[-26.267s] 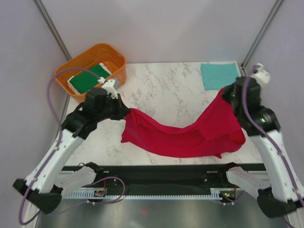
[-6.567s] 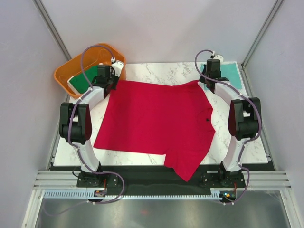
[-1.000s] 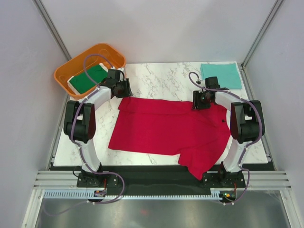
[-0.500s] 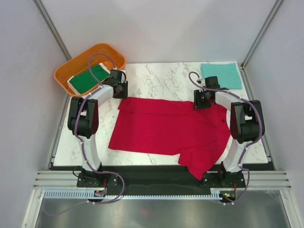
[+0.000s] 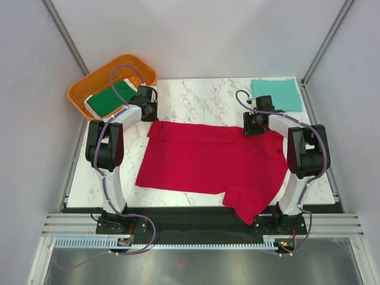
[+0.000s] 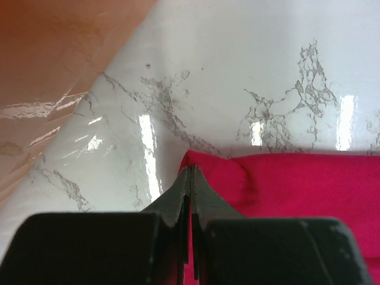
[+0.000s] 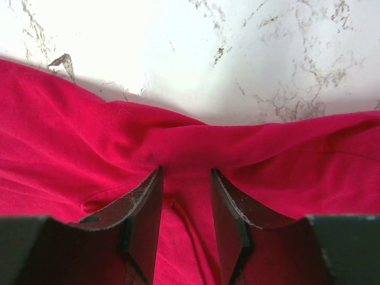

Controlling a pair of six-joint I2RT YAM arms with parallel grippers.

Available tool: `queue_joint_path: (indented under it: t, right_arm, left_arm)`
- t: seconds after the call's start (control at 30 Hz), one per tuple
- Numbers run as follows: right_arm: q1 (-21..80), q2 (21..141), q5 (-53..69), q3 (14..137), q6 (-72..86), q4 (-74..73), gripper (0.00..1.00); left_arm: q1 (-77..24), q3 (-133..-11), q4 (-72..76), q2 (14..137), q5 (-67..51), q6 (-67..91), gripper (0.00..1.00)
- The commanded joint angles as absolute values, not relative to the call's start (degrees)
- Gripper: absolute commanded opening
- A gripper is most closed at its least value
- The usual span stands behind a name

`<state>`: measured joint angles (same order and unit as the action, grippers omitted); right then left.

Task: Fold and stack the t-shirts
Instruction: Fold the tshirt

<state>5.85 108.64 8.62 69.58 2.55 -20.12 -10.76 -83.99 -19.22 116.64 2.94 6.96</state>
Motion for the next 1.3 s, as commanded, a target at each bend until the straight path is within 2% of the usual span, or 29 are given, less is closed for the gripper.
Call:
queue_joint_path:
  t: [0.0,0.33,0.53,0.9,1.27]
  right_arm:
    - [5.8,109.16,6.68,69.61,1.58,-18.81,0.45]
    - [5.01,105.04,0.36,70.31,8.15,-18.9,0.43]
    - [-2.52,100.64,-5.54,69.09,15.64,-21.53,0.44]
    - [-8.17,103.18,-1.32,68.99,12.75,-21.01,0.47]
    - [-8.52,106.87,4.91,69.7,10.02,-18.9,0.45]
  left_arm:
    - [-9.76,-86.22,-19.42,118.12,4.22,8.52,0.02]
    - [-9.4,-86.83,-19.95,118.65,5.89,9.05,0.02]
    - [-9.4,-87.19,-20.13,119.0,5.71,8.88,0.02]
    - [-9.4,-87.71,-20.3,119.44,5.8,8.7,0.02]
    - [-9.4,-88.07,-20.65,119.62,6.77,8.88,0.02]
